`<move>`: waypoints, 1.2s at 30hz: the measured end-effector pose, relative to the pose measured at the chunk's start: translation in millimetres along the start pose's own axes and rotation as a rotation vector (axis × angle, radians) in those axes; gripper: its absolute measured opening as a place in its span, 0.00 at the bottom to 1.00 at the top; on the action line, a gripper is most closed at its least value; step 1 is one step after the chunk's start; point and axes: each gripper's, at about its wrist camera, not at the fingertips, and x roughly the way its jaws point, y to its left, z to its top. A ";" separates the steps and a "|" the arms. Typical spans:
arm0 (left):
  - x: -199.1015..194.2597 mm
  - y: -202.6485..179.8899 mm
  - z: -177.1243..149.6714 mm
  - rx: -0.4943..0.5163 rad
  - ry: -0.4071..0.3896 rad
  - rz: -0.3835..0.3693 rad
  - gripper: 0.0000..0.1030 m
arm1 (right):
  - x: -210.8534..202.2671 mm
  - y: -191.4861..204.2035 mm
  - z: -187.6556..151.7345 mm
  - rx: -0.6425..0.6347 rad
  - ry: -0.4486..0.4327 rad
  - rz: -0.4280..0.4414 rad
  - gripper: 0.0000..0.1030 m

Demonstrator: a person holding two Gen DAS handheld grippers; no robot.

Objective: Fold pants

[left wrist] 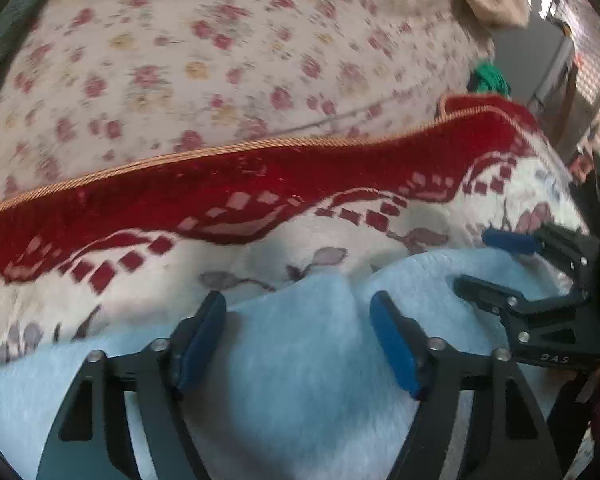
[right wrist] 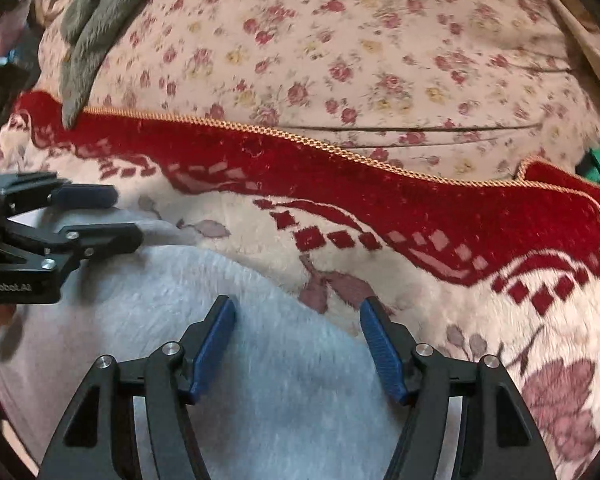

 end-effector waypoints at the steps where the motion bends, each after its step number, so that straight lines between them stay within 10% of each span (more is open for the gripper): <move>1: -4.5 3.0 -2.6 -0.010 -0.005 0.011 0.73 | -5.4 3.0 -1.2 0.002 -0.008 0.010 0.68; 20: -146.1 113.7 -113.4 -0.268 -0.110 0.434 0.76 | -38.2 162.9 29.9 -0.120 -0.022 0.358 0.80; 36: -222.2 197.8 -199.8 -0.524 -0.153 0.634 0.76 | -37.2 318.5 55.8 -0.365 -0.010 0.480 0.81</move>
